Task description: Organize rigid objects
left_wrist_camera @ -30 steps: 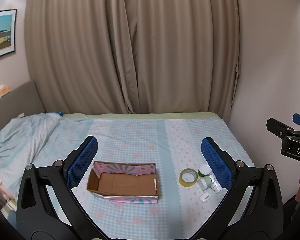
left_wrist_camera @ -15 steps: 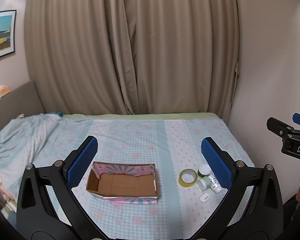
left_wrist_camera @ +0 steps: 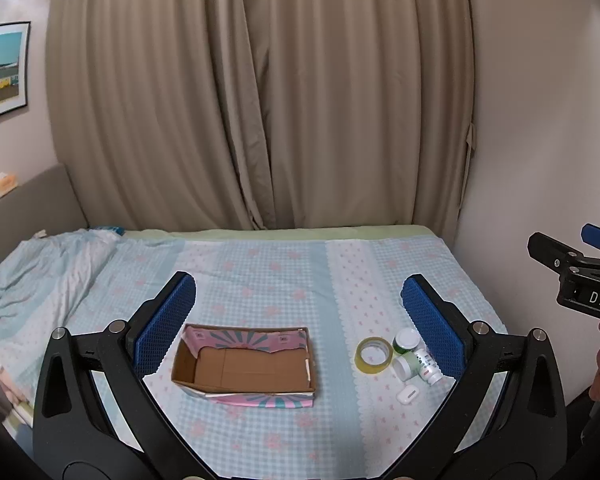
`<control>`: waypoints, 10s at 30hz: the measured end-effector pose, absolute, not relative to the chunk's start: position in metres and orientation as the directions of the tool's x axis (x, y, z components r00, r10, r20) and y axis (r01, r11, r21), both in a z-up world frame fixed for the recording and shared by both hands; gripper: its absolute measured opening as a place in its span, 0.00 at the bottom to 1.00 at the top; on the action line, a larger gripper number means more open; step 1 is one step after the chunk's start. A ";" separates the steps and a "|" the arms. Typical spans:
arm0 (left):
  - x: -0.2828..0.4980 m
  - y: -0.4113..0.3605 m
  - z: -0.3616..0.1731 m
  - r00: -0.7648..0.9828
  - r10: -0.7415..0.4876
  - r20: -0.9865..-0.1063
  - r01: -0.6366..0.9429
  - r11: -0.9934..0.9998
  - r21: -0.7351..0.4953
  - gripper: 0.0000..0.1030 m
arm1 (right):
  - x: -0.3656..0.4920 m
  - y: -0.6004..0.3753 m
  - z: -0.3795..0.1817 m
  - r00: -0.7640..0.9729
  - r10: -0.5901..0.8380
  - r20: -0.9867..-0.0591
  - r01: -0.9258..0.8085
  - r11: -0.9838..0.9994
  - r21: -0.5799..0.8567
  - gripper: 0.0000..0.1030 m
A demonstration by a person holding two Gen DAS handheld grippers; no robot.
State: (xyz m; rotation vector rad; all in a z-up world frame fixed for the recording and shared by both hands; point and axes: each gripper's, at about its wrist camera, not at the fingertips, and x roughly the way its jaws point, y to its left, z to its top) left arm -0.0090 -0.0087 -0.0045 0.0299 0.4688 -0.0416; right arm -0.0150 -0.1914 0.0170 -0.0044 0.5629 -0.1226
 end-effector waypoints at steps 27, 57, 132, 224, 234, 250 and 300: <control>0.035 -0.064 -0.063 0.793 -0.103 -0.601 0.095 0.994 -0.045 0.99 | 0.013 -0.253 -0.018 0.782 -0.149 -0.606 0.181 0.983 -0.008 1.00; 0.210 -0.175 -0.485 0.560 -0.198 -0.804 0.353 0.935 0.015 0.99 | 0.198 -0.353 -0.381 0.421 -0.167 -0.891 0.282 0.958 -0.047 0.80; 0.154 0.067 -0.158 0.714 -0.175 -0.678 0.169 0.983 -0.076 0.94 | 0.120 -0.140 -0.124 0.629 0.040 -0.776 0.075 0.991 0.111 0.36; 0.137 0.215 -0.135 0.635 -0.230 -0.737 0.300 0.953 -0.039 1.00 | 0.104 0.042 -0.113 0.621 0.051 -0.782 0.101 0.984 0.145 1.00; 0.111 0.108 -0.095 0.672 -0.339 -0.658 0.397 0.916 -0.066 1.00 | 0.034 -0.052 -0.084 0.666 -0.129 -0.734 0.226 0.973 0.034 1.00; 0.089 -0.130 -0.135 0.611 -0.419 -0.672 0.469 0.875 -0.119 1.00 | -0.019 -0.260 -0.123 0.654 -0.098 -0.750 0.172 0.985 0.021 1.00; 0.200 -0.273 -0.486 0.282 -0.444 -0.850 0.884 0.464 0.051 0.71 | 0.044 -0.348 -0.463 0.428 -0.109 -0.897 0.153 0.987 -0.047 0.44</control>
